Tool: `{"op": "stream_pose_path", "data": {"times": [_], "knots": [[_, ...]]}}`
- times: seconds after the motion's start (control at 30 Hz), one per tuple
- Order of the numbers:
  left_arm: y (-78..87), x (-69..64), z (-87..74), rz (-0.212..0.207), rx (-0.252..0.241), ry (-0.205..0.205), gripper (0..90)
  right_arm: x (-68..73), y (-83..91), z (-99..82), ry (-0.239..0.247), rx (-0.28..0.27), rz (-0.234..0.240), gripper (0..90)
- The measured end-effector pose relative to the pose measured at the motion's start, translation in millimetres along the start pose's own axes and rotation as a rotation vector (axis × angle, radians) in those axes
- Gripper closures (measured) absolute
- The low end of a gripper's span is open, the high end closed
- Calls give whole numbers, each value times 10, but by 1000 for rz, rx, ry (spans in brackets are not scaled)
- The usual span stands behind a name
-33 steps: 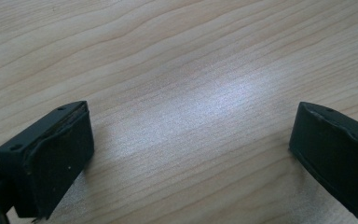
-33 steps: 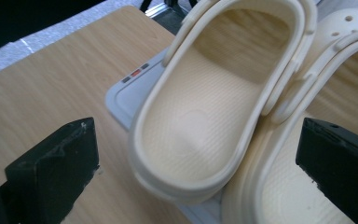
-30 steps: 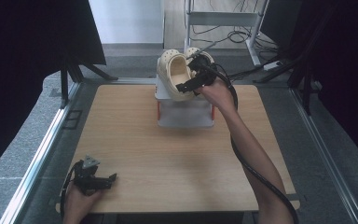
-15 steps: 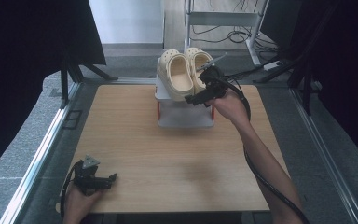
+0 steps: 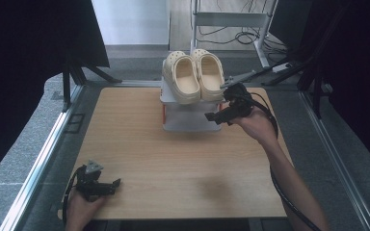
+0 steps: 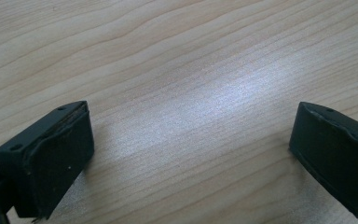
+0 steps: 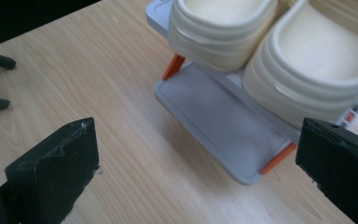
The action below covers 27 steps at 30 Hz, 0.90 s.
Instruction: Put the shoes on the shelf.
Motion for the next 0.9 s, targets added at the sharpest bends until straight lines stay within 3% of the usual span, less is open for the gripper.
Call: {"op": "stream_pose_path", "data": {"times": [0.27,0.37,0.5,0.67,0.9], "knots": [[-1,0,1,1,0,1,0,-131,180,-239,-41,-24,-24,0],[-1,0,1,1,0,1,0,-169,244,-320,-61,-40,-2,25],[-1,0,1,2,1,1,0,-254,343,-449,-86,-59,-9,69],[-2,0,1,4,0,2,0,-351,398,-664,-78,-39,-33,39],[-1,0,2,2,1,2,0,-411,432,-950,-101,-55,-55,2]]}}
Point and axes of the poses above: each handheld gripper's, and its own axes: y roughly backward along the jaws, z roughly out of its top, x roughly to its left, the point moved 7 cm from there along -y, roughly forward along the jaws, and after that the axes turned 8 degrees about -y, right-handed, at the moved point
